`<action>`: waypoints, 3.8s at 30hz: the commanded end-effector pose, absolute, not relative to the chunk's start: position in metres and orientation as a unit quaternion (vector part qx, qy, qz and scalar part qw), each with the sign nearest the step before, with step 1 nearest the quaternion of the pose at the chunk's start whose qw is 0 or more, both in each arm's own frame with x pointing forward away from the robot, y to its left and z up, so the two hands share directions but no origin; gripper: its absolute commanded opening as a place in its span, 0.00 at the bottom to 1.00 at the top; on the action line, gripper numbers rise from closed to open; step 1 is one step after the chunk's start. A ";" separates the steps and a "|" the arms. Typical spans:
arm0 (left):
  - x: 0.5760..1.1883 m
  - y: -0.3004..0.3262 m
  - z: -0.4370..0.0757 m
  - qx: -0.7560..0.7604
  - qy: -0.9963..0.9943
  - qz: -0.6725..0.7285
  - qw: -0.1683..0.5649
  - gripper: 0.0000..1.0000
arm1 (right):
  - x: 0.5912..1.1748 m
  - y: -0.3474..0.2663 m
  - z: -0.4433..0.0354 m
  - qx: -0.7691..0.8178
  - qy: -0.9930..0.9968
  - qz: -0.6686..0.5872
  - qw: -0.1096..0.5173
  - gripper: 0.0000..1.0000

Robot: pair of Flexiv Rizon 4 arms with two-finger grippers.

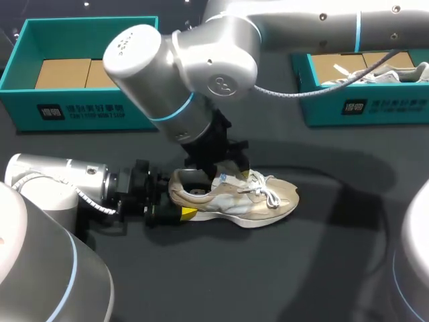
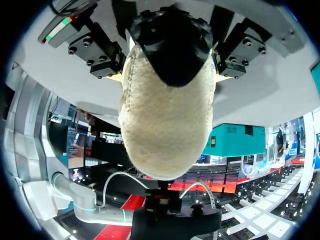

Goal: Take the shoe out of the shoebox, open the shoe tongue, remove and reinsert the insole, then place the shoe into the shoebox

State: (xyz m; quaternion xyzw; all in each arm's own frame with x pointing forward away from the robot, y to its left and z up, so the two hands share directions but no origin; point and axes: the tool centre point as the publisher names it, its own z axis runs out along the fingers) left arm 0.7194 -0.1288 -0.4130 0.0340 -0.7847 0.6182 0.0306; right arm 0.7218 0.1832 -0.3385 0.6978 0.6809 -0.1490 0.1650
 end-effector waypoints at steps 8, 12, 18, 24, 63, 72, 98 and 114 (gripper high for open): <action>0.715 -0.128 -0.417 0.035 -0.785 0.618 0.030 0.00 | 0.703 0.193 -0.343 0.819 0.532 -0.111 0.185 0.51; 0.715 -0.128 -0.417 0.035 -0.785 0.618 0.030 0.00 | 0.701 0.192 -0.340 0.820 0.530 -0.113 0.184 0.49; 0.715 -0.128 -0.417 0.035 -0.785 0.618 0.030 0.00 | 0.706 0.188 -0.331 0.819 0.535 -0.118 0.169 0.21; 0.715 -0.128 -0.417 0.035 -0.785 0.618 0.030 0.00 | 0.713 0.181 -0.315 0.805 0.564 -0.112 0.147 0.00; 0.715 -0.128 -0.417 0.035 -0.785 0.618 0.030 0.00 | 0.722 0.098 -0.305 0.726 0.685 -0.057 -0.007 0.00; 0.715 -0.128 -0.417 0.035 -0.785 0.618 0.030 0.00 | 0.724 0.074 -0.320 0.747 0.663 -0.054 -0.014 0.02; 0.715 -0.128 -0.417 0.035 -0.785 0.618 0.030 0.00 | 0.720 0.054 -0.298 0.780 0.622 -0.040 0.056 0.47; 0.715 -0.128 -0.417 0.035 -0.785 0.618 0.030 0.00 | 0.726 0.132 -0.212 0.651 0.747 -0.076 0.114 0.28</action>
